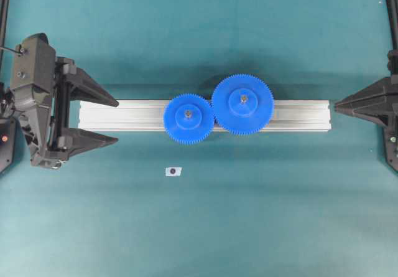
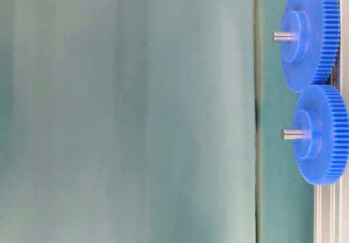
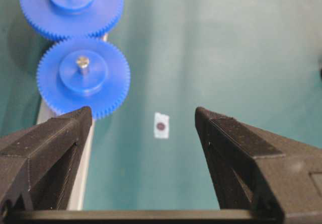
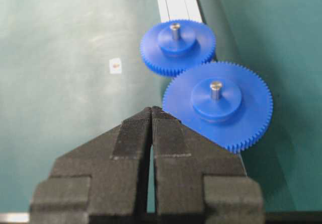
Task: Find the location of the shaft and insert the small gear.
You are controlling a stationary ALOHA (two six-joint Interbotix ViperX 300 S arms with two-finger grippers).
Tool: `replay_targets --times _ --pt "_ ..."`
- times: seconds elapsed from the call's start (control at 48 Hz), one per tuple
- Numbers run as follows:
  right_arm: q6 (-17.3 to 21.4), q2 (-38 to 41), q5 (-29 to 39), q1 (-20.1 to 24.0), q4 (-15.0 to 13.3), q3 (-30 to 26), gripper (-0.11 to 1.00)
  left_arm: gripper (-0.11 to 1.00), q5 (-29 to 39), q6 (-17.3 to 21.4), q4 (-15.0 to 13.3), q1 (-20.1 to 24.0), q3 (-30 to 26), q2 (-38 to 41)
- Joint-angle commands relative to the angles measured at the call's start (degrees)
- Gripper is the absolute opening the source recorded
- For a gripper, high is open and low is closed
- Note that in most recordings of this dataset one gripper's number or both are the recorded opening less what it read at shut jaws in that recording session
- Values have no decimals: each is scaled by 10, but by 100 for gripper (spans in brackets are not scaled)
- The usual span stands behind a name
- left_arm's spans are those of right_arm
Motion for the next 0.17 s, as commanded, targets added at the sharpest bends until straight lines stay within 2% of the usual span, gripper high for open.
replay_targets --times 0.0,0.146 --pt "4 4 -4 -1 -2 -5 2 84 -2 1 1 1 -7 -2" --pt "5 4 -3 -1 -1 -5 2 84 -2 1 1 1 -6 -1"
